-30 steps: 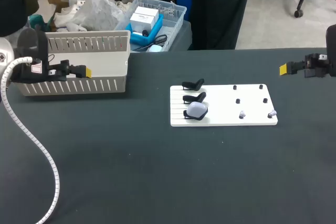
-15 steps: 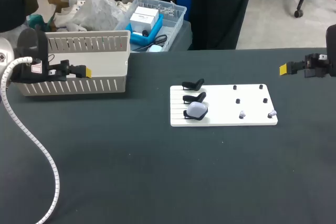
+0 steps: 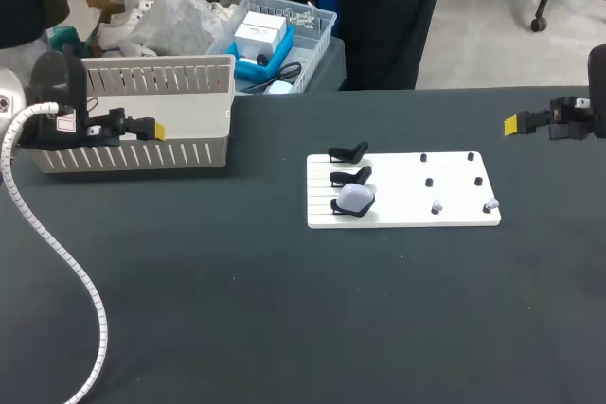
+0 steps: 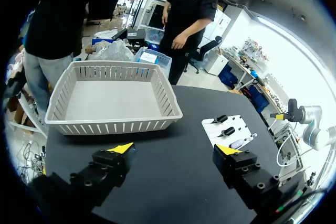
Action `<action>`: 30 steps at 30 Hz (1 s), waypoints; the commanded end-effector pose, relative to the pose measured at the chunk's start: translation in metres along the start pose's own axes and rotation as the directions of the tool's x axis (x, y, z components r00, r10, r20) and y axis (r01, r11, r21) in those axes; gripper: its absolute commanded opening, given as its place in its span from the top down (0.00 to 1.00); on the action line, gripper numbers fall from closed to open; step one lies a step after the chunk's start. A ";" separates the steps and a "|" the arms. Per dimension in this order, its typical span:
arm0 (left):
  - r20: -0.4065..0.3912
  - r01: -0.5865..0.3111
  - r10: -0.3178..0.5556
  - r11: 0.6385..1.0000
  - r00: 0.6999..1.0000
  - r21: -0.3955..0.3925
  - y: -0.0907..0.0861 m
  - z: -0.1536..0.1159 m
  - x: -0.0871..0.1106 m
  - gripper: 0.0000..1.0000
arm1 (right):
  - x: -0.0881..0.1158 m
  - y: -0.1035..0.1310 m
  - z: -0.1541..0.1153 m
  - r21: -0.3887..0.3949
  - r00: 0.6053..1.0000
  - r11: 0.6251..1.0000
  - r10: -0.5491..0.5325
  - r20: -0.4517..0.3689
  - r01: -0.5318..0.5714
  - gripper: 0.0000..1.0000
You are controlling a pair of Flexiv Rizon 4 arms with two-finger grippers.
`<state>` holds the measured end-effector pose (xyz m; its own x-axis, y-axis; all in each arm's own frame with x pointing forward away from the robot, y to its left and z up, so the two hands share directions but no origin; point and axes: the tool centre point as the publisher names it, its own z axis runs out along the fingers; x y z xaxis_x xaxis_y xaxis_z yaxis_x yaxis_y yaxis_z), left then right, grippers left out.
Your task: Pick up each earbud case from the left stands, insert the matching earbuds, close the lid, and place the case in the box.
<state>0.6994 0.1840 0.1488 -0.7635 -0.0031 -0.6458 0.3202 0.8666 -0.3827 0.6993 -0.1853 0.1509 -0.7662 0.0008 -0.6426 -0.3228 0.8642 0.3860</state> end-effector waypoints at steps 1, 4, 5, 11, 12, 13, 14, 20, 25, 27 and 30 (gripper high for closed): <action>-0.005 0.000 0.000 1.000 1.000 -0.001 0.000 0.000 -0.001 0.00 | 0.000 -0.001 0.000 -0.002 1.000 1.000 -0.001 -0.001 0.001 0.00; -0.005 0.000 0.000 1.000 1.000 -0.001 0.000 0.000 -0.001 0.00 | 0.000 -0.001 0.000 -0.002 1.000 1.000 -0.001 -0.001 0.001 0.00; -0.005 0.000 0.000 1.000 1.000 -0.001 0.000 0.000 -0.001 0.00 | 0.000 -0.001 0.000 -0.002 1.000 1.000 -0.001 -0.001 0.001 0.00; 0.007 -0.028 0.028 1.000 1.000 0.013 -0.003 -0.001 -0.003 0.00 | 0.000 -0.001 0.000 -0.002 1.000 1.000 -0.001 -0.001 0.001 0.00; 0.012 -0.053 0.053 0.998 0.999 0.026 -0.005 -0.003 -0.003 0.00 | 0.000 -0.001 0.000 -0.002 1.000 1.000 -0.001 -0.001 0.001 0.00; 0.021 -0.085 0.085 0.996 0.996 0.039 -0.008 -0.004 -0.002 0.00 | 0.000 -0.001 0.000 -0.002 1.000 1.000 -0.001 -0.001 0.001 0.00; 0.020 -0.112 0.111 0.992 0.994 0.063 -0.011 -0.006 -0.001 0.00 | 0.000 -0.001 0.000 -0.002 1.000 1.000 -0.001 -0.001 0.001 0.00; 0.025 -0.261 0.260 0.956 0.965 0.130 -0.025 -0.006 0.005 0.00 | 0.000 -0.001 0.000 -0.002 1.000 1.000 -0.001 -0.001 0.001 0.00; 0.062 -0.383 0.380 0.892 0.923 0.241 -0.040 -0.007 -0.002 0.00 | 0.000 -0.001 0.000 -0.002 1.000 1.000 -0.001 -0.001 0.001 0.00; 0.073 -0.439 0.439 0.844 0.895 0.307 -0.046 -0.008 -0.004 0.00 | 0.000 -0.001 0.000 -0.002 1.000 1.000 -0.001 -0.001 0.001 0.00; 0.082 -0.492 0.497 0.797 0.864 0.351 -0.053 -0.004 -0.006 0.00 | 0.000 -0.001 0.000 -0.002 1.000 1.000 -0.001 -0.001 0.001 0.00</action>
<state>0.6820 0.1357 0.1763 -0.5131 0.3698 -0.7746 0.7152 0.6831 -0.1476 0.6993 -0.1852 0.1509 -0.7662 0.0008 -0.6426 -0.3228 0.8642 0.3860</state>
